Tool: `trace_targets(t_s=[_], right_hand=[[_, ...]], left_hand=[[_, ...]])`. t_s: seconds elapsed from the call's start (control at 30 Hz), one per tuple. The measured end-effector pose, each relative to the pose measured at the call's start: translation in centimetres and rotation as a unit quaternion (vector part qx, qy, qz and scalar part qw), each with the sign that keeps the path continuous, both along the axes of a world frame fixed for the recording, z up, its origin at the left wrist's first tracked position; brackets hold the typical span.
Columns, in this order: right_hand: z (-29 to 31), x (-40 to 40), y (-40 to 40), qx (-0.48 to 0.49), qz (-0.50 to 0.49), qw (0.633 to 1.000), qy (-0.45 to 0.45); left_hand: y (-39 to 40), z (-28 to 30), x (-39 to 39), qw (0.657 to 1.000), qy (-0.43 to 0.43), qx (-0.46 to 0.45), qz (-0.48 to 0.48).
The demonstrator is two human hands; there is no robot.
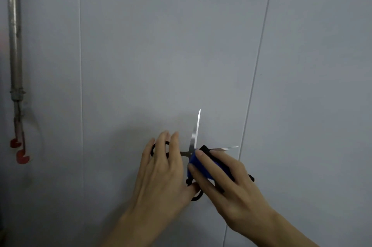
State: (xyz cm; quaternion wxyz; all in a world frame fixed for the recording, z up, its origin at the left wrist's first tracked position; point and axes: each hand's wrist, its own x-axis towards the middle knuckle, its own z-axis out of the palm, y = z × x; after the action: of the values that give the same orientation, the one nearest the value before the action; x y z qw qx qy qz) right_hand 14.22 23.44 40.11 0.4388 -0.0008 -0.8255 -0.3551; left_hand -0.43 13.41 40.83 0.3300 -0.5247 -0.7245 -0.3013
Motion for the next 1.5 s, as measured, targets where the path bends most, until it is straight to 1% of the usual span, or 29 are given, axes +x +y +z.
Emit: trace_targets(t_s=[0.07,0.2,0.23,0.4,0.53,0.6,0.63,0.73,0.83,0.93,1.0,1.1,1.23,1.33,1.4,1.5], right_hand=[[0.0,0.0,0.3,-0.004,0.001,1.0,-0.003],[0.4,-0.2,0.8,-0.024,0.004,1.0,0.011],[0.5,-0.3,0.8,-0.029,0.002,0.999,0.019],[1.0,-0.5,1.4,-0.031,-0.027,0.997,0.058],[1.1,-0.4,1.5,-0.062,-0.039,0.994,0.076],[0.9,-0.4,0.9,-0.063,-0.017,0.995,0.08],[0.7,-0.3,0.5,-0.056,0.004,0.995,0.078],[-0.1,-0.6,-0.1,-0.041,0.042,0.997,0.046],[-0.5,-0.9,0.5,-0.035,0.016,0.999,0.022],[0.0,-0.9,1.1,-0.037,-0.002,0.999,0.031],[0.3,-0.9,1.3,-0.03,-0.007,0.999,0.037],[1.0,-1.0,2.1,-0.02,-0.032,0.998,0.045],[2.7,-1.1,3.4,-0.051,-0.081,0.992,0.077],[3.4,-0.8,3.1,-0.054,-0.069,0.992,0.086],[3.2,-0.6,1.9,-0.031,-0.04,0.996,0.078],[1.7,-0.3,0.3,0.005,-0.009,1.0,0.01]], left_hand=[[0.1,-0.2,0.2,1.0,-0.001,-0.007,-0.002],[-0.1,0.1,0.7,0.993,-0.102,-0.007,-0.055],[-0.2,0.2,0.8,0.992,-0.109,-0.003,-0.064],[-0.6,0.8,1.0,0.992,-0.097,0.026,-0.082],[-0.6,0.9,0.8,0.992,-0.096,0.029,-0.074],[-0.5,1.2,0.9,0.994,-0.091,0.02,-0.059],[-0.3,1.3,1.0,0.993,-0.103,0.019,-0.055],[-0.2,1.4,1.2,0.985,-0.128,0.06,-0.101],[-0.2,1.2,1.2,0.985,-0.113,0.053,-0.117],[-0.2,0.9,1.3,0.987,-0.104,0.045,-0.116],[-0.1,0.9,1.2,0.986,-0.1,0.065,-0.12],[0.0,0.7,0.8,0.978,-0.116,0.09,-0.146],[-0.3,0.4,0.8,0.971,-0.134,0.097,-0.171],[-0.2,0.3,0.6,0.969,-0.144,0.106,-0.173],[-0.1,0.4,0.4,0.968,-0.137,0.109,-0.18],[-0.2,0.6,0.3,0.966,-0.12,0.122,-0.193]])
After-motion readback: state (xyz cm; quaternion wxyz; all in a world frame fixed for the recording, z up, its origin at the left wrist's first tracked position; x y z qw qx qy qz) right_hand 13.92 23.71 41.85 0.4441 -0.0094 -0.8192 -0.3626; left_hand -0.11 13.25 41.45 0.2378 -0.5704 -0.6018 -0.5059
